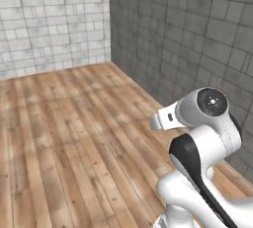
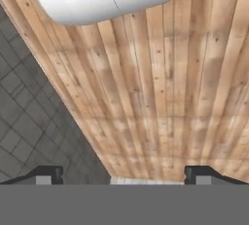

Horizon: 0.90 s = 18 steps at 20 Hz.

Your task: Move the bowls from the cabinet to the plates on the dining table.

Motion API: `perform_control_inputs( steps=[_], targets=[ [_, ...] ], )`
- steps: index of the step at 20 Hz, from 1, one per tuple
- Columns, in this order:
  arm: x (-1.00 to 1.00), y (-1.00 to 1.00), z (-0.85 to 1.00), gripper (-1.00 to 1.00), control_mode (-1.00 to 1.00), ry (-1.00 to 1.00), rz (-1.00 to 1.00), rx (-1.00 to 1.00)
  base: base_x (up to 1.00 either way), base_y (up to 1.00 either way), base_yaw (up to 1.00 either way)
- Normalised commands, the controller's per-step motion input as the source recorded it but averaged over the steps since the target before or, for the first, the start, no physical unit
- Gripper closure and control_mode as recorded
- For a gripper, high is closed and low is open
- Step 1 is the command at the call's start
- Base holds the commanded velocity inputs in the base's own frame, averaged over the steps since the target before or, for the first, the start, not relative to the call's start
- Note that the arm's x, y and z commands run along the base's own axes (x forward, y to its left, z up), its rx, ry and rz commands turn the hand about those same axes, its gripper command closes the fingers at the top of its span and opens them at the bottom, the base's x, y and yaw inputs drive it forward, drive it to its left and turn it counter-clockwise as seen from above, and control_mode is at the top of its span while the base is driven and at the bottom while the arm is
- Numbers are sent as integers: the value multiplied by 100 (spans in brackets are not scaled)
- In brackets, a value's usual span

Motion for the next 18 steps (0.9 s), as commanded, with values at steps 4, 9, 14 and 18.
perform_control_inputs(
  steps=[4, 9, 14, 18],
  targets=[
    [0, 0, 0, -100, 100, 0, 0, 0, 51, 100, 0],
    [0, 0, 0, -100, 100, 0, 0, 0, 37, 100, 0],
    [0, 0, 0, -100, 100, 0, 0, 0, 5, 100, 3],
    [0, 0, 0, -100, 100, 0, 0, 0, 2, 100, 4]
  ],
)
